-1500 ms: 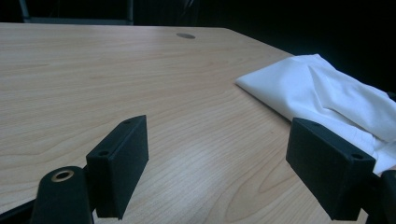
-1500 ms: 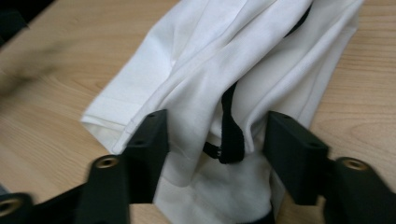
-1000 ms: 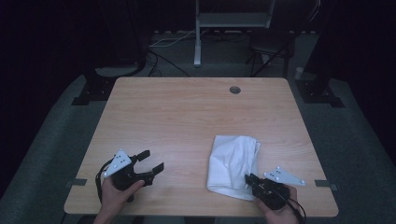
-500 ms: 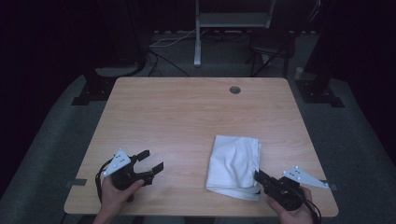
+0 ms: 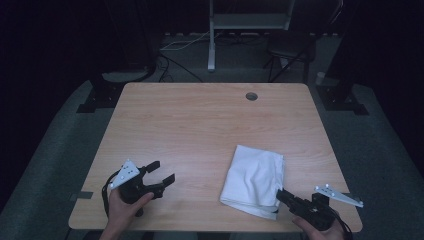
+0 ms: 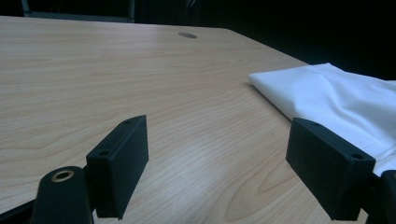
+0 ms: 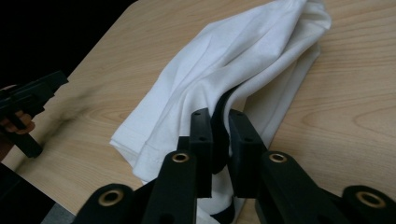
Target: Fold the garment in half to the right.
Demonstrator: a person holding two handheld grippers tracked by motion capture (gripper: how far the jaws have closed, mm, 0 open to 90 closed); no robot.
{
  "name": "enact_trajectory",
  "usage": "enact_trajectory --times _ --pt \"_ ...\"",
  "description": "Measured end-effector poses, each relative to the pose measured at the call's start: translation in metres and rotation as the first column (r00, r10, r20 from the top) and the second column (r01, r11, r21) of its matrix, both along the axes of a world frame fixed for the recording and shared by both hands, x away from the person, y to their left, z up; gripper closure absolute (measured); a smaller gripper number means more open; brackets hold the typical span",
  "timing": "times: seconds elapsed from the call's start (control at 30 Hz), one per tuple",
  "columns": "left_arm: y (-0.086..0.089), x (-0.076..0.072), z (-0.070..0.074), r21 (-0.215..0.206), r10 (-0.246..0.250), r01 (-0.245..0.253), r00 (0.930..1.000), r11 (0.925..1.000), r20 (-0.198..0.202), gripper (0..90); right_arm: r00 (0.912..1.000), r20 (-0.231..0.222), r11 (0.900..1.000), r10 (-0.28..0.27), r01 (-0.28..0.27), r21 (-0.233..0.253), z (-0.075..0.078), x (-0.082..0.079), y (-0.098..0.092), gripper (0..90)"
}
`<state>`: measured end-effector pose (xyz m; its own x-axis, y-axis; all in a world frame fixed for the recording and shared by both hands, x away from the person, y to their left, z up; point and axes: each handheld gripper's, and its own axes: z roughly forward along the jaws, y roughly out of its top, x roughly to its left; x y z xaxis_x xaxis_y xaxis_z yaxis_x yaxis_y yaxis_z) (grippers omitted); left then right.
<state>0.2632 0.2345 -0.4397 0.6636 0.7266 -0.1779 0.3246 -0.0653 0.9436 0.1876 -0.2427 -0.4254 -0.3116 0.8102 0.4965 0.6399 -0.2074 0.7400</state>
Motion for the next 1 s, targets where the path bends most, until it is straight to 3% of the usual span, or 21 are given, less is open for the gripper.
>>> enact_trajectory --times 0.07,0.13,0.17,0.3,0.43,0.53,0.6,0.67,0.8,0.93,1.0 --pt "0.0 0.0 0.0 -0.001 0.0 0.0 1.0 1.0 0.003 20.7 0.9991 -0.043 1.0 0.005 -0.007 -0.027 -0.004 0.003 -0.002 71.9" --pt "0.001 -0.001 0.0 -0.004 0.0 0.0 1.0 1.0 0.002 20.6 0.9974 -0.072 0.994 -0.009 0.001 -0.109 -0.009 0.003 -0.004 66.0" --pt "0.001 -0.001 0.0 -0.007 0.0 0.0 1.0 1.0 0.002 20.7 0.9966 -0.082 0.993 -0.007 -0.002 -0.119 -0.009 0.003 -0.005 64.8" --pt "0.001 -0.001 0.0 -0.011 0.0 0.0 1.0 0.9999 -0.004 20.7 0.9983 -0.054 0.974 -0.019 0.006 -0.225 -0.001 -0.005 -0.005 56.9" --pt "0.001 -0.001 0.0 -0.006 -0.002 0.002 1.0 1.0 -0.002 20.7 0.9998 0.014 0.97 -0.016 0.019 -0.241 0.015 -0.011 -0.003 51.4" --pt "0.001 -0.001 0.0 -0.011 0.0 0.0 1.0 0.9999 -0.005 20.7 0.9984 0.053 0.966 0.018 -0.004 -0.259 0.021 -0.012 0.008 47.9" --pt "0.0 -0.001 0.0 -0.007 -0.001 0.001 1.0 1.0 -0.005 20.7 0.9976 0.052 0.96 0.046 -0.029 -0.278 0.022 -0.012 0.014 45.6" --pt "0.0 -0.001 0.0 -0.004 -0.002 0.002 1.0 1.0 -0.002 20.7 0.9976 0.059 0.962 0.037 -0.02 -0.274 0.024 -0.01 0.015 45.7" --pt "0.001 0.0 0.0 -0.011 -0.002 0.002 1.0 0.9999 -0.005 20.7 0.9995 0.002 0.955 0.031 -0.029 -0.294 0.01 0.001 0.015 44.3" --pt "0.001 -0.001 0.0 -0.011 -0.001 0.001 1.0 0.9999 -0.004 20.6 0.9981 -0.044 0.943 0.042 -0.054 -0.329 -0.007 0.01 0.021 43.9" --pt "0.001 -0.001 0.0 -0.01 -0.001 0.001 1.0 0.9999 -0.004 20.7 0.9973 -0.052 0.931 0.051 -0.067 -0.36 -0.012 0.014 0.026 44.8"
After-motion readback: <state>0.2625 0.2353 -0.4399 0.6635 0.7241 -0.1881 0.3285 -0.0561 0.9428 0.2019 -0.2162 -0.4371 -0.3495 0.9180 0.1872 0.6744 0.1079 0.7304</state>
